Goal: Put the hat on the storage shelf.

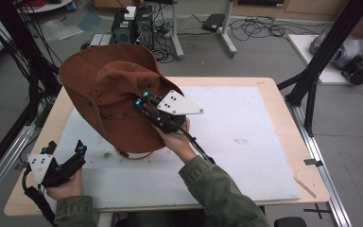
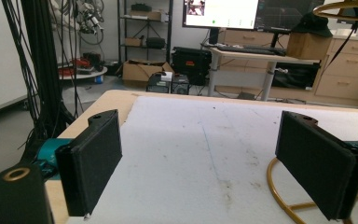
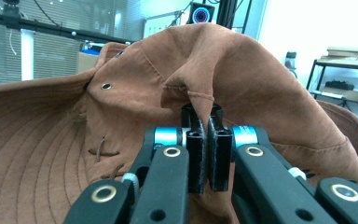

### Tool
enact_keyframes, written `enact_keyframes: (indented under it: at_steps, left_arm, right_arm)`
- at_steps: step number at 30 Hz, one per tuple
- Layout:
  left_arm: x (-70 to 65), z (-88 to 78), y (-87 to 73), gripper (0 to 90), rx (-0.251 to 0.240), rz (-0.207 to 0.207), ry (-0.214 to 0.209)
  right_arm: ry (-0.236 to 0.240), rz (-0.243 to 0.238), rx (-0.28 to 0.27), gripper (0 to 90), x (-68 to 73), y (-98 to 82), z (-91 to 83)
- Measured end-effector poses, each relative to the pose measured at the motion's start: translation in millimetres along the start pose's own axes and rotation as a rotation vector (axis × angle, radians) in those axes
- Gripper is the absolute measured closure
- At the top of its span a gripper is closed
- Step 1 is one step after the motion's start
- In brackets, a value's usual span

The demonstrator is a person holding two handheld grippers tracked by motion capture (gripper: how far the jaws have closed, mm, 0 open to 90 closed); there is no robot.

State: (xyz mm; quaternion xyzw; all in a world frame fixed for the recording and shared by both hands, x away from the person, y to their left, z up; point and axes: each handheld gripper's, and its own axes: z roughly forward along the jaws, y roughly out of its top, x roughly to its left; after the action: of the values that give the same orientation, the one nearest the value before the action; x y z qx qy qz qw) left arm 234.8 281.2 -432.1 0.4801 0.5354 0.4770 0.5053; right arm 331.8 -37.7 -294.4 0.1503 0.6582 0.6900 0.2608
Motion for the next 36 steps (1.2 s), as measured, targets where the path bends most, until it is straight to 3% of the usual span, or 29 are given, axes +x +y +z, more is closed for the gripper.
enact_keyframes:
  at_steps: [8, 14, 18, 24, 27, 29, 36]
  left_arm:
    - [0.3, 0.2, -0.2, 14.7, 0.003, 0.001, 0.002]
    - [0.4, 0.1, -0.1, 14.6, 0.002, 0.003, 0.000]
    - [0.2, 0.2, -0.1, 14.7, 0.001, 0.002, -0.001]
    - [0.0, 0.2, -0.1, 14.7, 0.002, 0.003, 0.001]
    - [-0.1, 0.3, -0.2, 14.6, 0.003, 0.002, 0.000]
    - [0.0, 0.1, -0.1, 14.7, 0.002, 0.003, 0.000]
    - [-0.2, 0.2, -0.1, 14.7, 0.003, 0.003, 0.001]
  right_arm:
    - [0.007, 0.012, 0.041, 87.1, -0.2, -4.3, 5.2]
    - [0.023, 0.027, 0.051, 81.1, -1.8, -3.0, 6.9]
    - [0.021, 0.034, 0.071, 70.1, -4.5, -2.1, 6.8]
    - [0.019, 0.026, 0.083, 36.7, -7.9, -0.4, 4.7]
    - [0.025, 0.033, 0.083, 31.1, -9.3, 0.4, 3.9]
    - [0.031, 0.023, 0.085, 20.2, -11.2, 2.1, 1.9]
    - [0.003, 0.024, 0.078, 12.6, -16.1, 10.3, -7.6]
